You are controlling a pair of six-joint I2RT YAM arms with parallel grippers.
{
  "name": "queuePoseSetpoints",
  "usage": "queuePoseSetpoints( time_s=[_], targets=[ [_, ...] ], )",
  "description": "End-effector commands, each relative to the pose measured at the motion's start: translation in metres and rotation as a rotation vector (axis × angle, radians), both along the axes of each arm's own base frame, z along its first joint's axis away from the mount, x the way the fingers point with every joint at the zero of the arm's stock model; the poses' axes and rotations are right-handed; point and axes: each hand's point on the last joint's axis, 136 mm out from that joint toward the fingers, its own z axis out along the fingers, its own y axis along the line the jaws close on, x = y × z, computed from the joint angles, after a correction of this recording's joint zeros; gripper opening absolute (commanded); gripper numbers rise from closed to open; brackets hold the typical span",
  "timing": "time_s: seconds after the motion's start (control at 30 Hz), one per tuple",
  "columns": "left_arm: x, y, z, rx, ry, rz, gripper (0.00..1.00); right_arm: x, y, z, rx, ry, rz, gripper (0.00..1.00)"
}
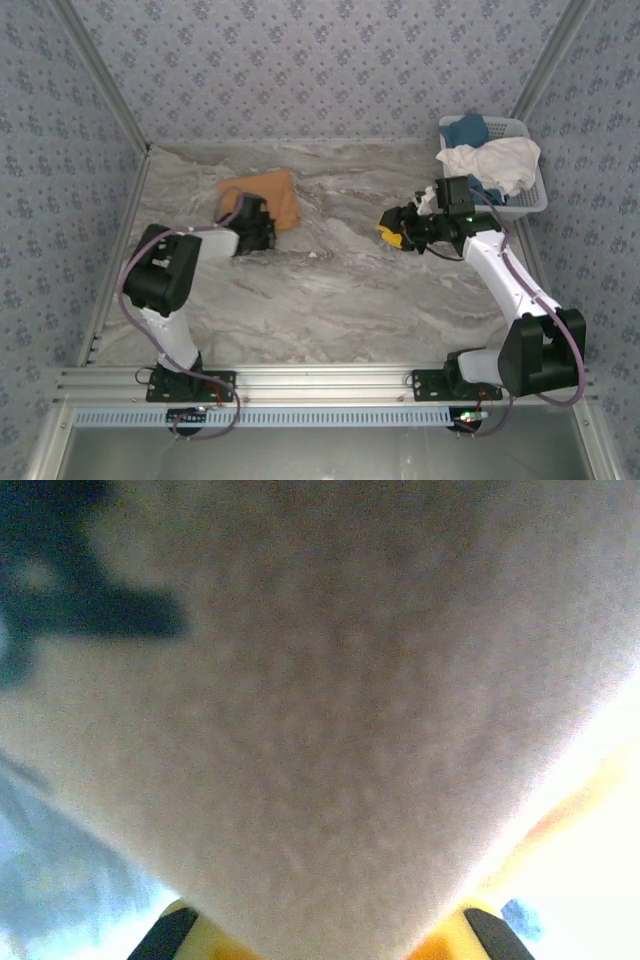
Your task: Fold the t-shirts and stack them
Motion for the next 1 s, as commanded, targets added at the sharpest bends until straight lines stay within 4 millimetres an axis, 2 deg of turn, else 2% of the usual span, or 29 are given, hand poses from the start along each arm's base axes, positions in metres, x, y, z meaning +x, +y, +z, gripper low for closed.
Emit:
queuePoseSetpoints(
  time_s=[0.0,0.1,0.23,0.37,0.43,0.57,0.67,0.73,0.83,0.93,0.97],
  targets=[
    [-0.012,0.044,-0.004,0.106,0.067,-0.196,0.02,0.000,0.002,0.007,0.017,-0.034,0.019,0.40],
    [0.006,0.091,-0.003,0.146,0.066,-0.255,0.02,0.002,0.002,0.008,0.018,-0.040,0.014,0.40],
    [0.047,0.135,0.009,0.199,-0.007,-0.384,0.04,0.005,0.003,0.009,0.022,-0.045,0.013,0.40],
    [0.068,0.175,0.007,0.288,0.041,-0.458,0.05,0.006,0.005,0.008,0.024,-0.043,0.017,0.40],
    [0.078,0.185,0.002,0.273,0.035,-0.442,0.05,0.006,0.006,0.009,0.024,-0.046,0.018,0.40],
    [0.098,0.192,0.000,0.284,0.025,-0.449,0.06,0.007,0.007,0.010,0.025,-0.048,0.022,0.40],
    [0.100,0.201,-0.002,0.316,0.060,-0.448,0.06,0.008,0.007,0.012,0.028,-0.054,0.024,0.40],
    [0.100,0.200,0.001,0.312,0.052,-0.444,0.11,0.008,0.009,0.015,0.028,-0.068,0.033,0.40],
    [0.098,0.194,0.013,0.307,0.026,-0.441,0.26,0.008,0.008,0.018,0.030,-0.083,0.033,0.41],
    [0.089,0.194,0.042,0.343,-0.009,-0.424,0.56,0.010,0.007,0.026,0.030,-0.120,0.026,0.44],
    [0.085,0.193,0.057,0.367,-0.035,-0.418,0.90,0.011,0.006,0.030,0.027,-0.141,0.019,0.47]
  ],
)
